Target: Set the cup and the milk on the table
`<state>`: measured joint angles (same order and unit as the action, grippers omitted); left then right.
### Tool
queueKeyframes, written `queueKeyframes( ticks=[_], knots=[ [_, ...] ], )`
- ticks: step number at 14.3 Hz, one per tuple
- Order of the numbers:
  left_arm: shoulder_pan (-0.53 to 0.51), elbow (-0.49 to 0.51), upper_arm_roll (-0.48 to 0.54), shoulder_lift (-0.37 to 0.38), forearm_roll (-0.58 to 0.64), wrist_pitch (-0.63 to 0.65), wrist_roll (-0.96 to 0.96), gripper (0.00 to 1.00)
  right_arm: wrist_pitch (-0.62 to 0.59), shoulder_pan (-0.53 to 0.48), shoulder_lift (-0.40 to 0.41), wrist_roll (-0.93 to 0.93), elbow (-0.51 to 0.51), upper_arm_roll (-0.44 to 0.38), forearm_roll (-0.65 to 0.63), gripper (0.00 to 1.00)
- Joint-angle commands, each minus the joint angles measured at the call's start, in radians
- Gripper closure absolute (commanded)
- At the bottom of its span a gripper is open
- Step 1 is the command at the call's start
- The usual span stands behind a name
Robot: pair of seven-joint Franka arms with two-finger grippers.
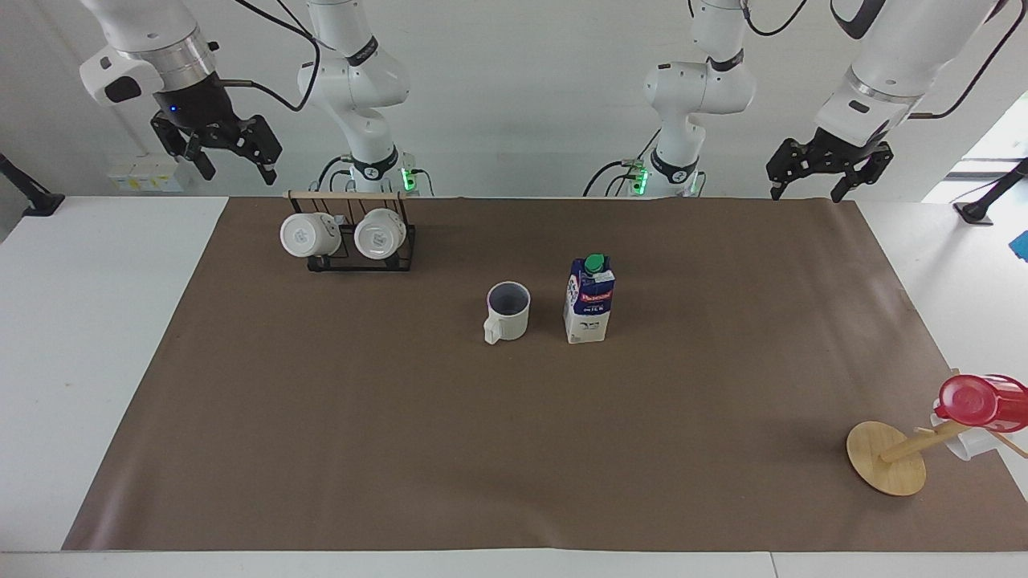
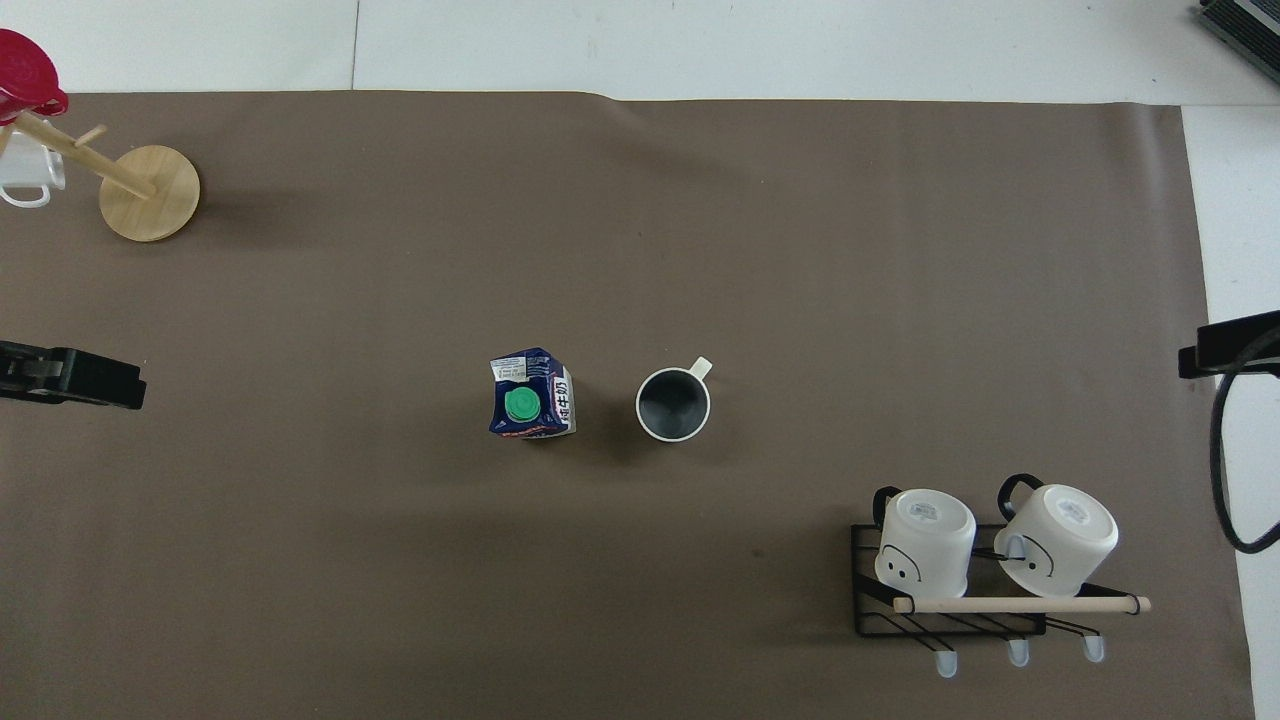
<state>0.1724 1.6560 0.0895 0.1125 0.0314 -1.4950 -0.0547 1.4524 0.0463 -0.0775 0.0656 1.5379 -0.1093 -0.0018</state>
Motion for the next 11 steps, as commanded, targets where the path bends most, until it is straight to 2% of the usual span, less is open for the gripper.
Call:
queueKeyframes(
  ticks=[1,6,11],
  knots=[
    [-0.014,-0.012,-0.011,0.009,0.001,0.024,-0.017,0.0,0.009,-0.003,-0.002,-0.01,-0.002,0.002,-0.01,0.0],
    [-0.014,-0.009,-0.011,0.01,-0.065,0.025,-0.014,0.0,0.016,-0.002,-0.004,-0.007,-0.002,0.002,-0.021,0.0],
    [-0.013,0.013,-0.016,0.033,-0.065,0.029,-0.014,0.0,0.043,-0.009,-0.004,-0.007,0.001,0.0,-0.018,0.0]
  ],
)
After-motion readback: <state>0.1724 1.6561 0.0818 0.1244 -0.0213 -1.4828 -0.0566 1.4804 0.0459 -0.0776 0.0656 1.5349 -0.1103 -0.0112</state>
